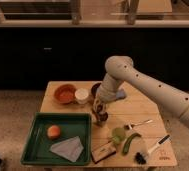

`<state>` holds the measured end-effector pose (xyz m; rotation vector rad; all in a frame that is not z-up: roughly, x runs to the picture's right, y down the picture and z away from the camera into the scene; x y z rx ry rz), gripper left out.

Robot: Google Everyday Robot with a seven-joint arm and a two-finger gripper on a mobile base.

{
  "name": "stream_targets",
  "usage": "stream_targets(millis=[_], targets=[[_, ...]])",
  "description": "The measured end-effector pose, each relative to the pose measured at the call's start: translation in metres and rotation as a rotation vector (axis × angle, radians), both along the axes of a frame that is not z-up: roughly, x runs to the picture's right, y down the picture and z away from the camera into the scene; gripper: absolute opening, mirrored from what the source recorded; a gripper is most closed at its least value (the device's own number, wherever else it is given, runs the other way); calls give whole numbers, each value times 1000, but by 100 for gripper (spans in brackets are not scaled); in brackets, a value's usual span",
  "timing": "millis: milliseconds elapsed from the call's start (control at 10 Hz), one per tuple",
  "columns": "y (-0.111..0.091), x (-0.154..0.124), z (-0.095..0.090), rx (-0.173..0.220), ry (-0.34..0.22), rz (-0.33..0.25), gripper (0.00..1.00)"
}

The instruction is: Place grapes in metal cup

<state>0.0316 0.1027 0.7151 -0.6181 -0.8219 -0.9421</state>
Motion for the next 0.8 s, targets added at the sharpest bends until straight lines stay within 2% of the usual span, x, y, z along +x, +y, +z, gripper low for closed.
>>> stream_targets(millis=[300,400,800], targets=[[9,-1,5,-50,-25,-39,2],[11,1,8,-64,-26,-37,8],[9,6,16,-87,-22,-23,49]])
